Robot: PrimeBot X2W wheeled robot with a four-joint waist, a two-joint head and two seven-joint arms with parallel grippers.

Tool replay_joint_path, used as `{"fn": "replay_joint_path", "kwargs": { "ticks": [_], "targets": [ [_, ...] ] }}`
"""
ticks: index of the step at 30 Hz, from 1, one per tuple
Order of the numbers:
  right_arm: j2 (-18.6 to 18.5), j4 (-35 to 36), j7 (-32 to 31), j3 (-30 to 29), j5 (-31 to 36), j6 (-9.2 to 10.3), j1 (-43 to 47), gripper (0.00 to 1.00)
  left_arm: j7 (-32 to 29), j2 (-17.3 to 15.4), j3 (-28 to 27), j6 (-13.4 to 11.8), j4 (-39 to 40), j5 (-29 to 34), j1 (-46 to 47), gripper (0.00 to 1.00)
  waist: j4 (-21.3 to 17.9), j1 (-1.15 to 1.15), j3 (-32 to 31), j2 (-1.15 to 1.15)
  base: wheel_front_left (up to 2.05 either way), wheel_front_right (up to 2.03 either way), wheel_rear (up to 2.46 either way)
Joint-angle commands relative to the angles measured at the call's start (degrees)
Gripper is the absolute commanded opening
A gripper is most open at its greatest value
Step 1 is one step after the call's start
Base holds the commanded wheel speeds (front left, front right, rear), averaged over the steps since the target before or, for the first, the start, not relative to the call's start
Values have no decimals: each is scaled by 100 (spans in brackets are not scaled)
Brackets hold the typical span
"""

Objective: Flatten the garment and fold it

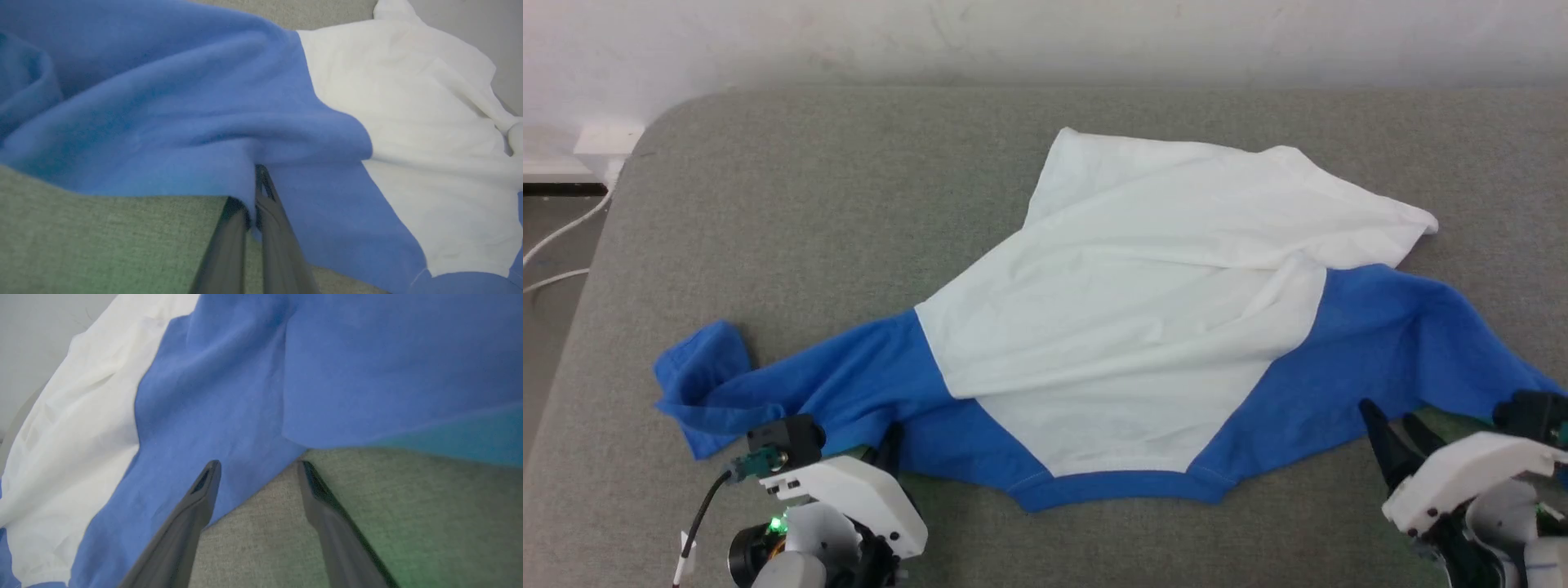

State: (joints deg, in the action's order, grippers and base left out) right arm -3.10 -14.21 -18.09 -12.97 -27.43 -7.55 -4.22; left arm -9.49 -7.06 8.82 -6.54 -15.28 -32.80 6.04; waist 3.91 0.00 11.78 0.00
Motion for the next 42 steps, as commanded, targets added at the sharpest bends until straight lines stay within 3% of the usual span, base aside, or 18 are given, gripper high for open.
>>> {"fn": "replay_joint_path", "kwargs": {
  "ticks": [1,4,6,8,13,18,25,30,36,42],
  "targets": [
    [23,-203,-110,30,-8,6,-118,100,0,-41,9,11,-26,-19,14,0,3,0,21,0,0,0,0],
    [23,-453,-240,82,80,6,-369,100,-8,-43,39,15,-13,-14,40,0,12,0,51,0,0,0,0],
    [23,-558,-269,98,153,6,-503,35,-11,-42,55,22,-4,-21,54,0,20,0,65,0,0,0,0],
    [23,-591,-236,117,252,6,-597,0,-6,-43,67,31,-2,-28,63,0,27,0,66,0,0,0,0],
    [23,-369,-119,147,238,6,-539,0,107,-42,54,112,95,-88,57,0,26,0,-69,0,0,0,0],
    [23,606,-235,270,33,6,-187,0,179,-5,-104,349,695,-456,42,0,-39,0,-299,0,0,0,0],
    [23,2530,-1071,97,571,6,-25,0,-189,-236,-175,553,1835,-721,375,0,-148,0,-514,0,0,0,0],
    [-197,3485,-1826,138,1349,6,-584,0,-659,-464,-197,573,2454,-818,1022,0,-231,0,-439,0,0,0,0],
    [-827,3362,-2447,414,1393,6,-2002,0,-1084,-716,-353,471,2517,-828,2279,0,-384,0,6,0,0,0,0],
    [-1345,2478,-2581,833,1492,6,-3918,0,-1242,-899,-571,306,1961,-748,3890,0,-563,0,826,0,0,0,0]
  ]
}}
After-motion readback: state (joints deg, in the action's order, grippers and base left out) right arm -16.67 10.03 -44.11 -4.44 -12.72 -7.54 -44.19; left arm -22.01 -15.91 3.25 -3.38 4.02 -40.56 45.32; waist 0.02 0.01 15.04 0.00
